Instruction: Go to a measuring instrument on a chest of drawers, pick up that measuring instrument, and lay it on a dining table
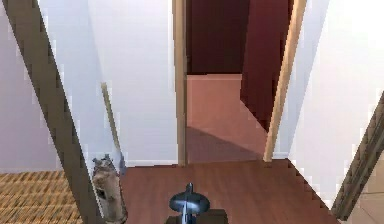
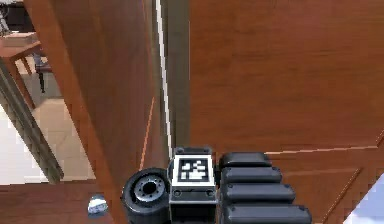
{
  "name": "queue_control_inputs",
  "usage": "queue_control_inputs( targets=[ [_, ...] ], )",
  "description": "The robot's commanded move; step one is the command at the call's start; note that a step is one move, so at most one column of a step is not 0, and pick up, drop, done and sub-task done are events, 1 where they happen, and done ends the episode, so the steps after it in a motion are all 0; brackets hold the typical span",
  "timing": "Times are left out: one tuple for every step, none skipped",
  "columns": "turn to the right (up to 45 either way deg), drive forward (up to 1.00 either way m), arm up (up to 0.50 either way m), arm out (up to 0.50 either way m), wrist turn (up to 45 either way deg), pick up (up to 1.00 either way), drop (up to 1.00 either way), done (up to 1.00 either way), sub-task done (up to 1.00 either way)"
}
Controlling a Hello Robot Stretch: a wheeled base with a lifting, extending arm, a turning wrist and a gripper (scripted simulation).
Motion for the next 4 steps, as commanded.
queue_control_inputs(
  targets=[
    [-45.0,0.00,0.00,0.00,0.0,0.00,0.00,0.00,0.00],
    [-6.0,0.00,0.00,0.00,0.0,0.00,0.00,0.00,0.00],
    [0.0,0.20,0.00,0.00,0.0,0.00,0.00,0.00,0.00],
    [-27.0,0.00,0.00,0.00,0.0,0.00,0.00,0.00,0.00]
  ],
)
